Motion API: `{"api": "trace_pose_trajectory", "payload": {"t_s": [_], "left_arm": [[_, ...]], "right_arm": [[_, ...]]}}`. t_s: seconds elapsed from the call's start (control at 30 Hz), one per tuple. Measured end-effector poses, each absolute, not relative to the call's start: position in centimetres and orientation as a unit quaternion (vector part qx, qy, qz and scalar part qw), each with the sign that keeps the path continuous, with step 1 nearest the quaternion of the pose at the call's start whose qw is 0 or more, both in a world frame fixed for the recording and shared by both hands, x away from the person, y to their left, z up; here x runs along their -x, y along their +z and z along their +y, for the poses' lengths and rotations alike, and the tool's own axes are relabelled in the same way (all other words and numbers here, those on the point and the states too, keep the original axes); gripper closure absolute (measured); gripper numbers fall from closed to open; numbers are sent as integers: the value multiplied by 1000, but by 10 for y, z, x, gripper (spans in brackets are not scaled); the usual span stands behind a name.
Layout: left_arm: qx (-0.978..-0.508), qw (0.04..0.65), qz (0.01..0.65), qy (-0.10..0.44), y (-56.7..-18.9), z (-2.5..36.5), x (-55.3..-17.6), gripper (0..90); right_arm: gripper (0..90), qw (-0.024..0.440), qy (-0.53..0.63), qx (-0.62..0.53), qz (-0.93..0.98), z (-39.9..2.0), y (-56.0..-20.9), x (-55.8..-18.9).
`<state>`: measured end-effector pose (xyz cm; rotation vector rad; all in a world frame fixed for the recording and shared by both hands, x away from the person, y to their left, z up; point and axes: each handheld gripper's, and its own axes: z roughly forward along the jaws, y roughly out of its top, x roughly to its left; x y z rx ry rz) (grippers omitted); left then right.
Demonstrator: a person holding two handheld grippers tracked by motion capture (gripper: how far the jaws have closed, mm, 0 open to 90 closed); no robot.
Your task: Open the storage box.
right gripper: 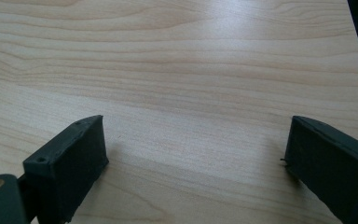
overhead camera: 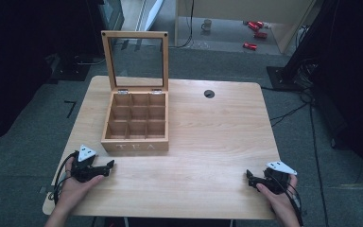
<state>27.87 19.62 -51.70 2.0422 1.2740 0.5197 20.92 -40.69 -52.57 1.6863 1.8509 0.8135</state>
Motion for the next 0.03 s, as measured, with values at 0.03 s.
{"api": "trace_pose_trajectory", "payload": {"t_s": [0.03], "left_arm": [[-782, 333, 488, 199, -517, 196, -279, 162]], "right_arm": [[42, 251, 299, -620, 681, -407, -526, -209]]}}
